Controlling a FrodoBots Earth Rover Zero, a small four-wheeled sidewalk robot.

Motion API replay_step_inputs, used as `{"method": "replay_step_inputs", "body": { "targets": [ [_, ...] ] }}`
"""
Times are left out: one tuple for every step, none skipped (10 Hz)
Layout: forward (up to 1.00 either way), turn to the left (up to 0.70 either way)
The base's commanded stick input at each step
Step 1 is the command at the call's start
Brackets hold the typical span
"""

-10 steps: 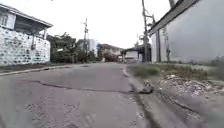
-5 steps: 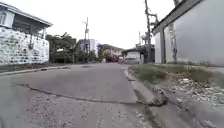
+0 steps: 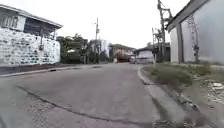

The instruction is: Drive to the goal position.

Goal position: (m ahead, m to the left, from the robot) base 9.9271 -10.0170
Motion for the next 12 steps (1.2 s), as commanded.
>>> {"method": "replay_step_inputs", "body": {
  "targets": [
    [1.0, 0.08],
    [1.0, 0.01],
    [1.0, 0.0],
    [1.0, -0.04],
    [1.0, -0.35],
    [1.0, -0.4],
    [1.0, -0.4],
    [1.0, -0.4],
    [1.0, -0.4],
    [1.0, -0.4],
    [1.0, -0.4],
    [1.0, -0.4]
  ]
}}
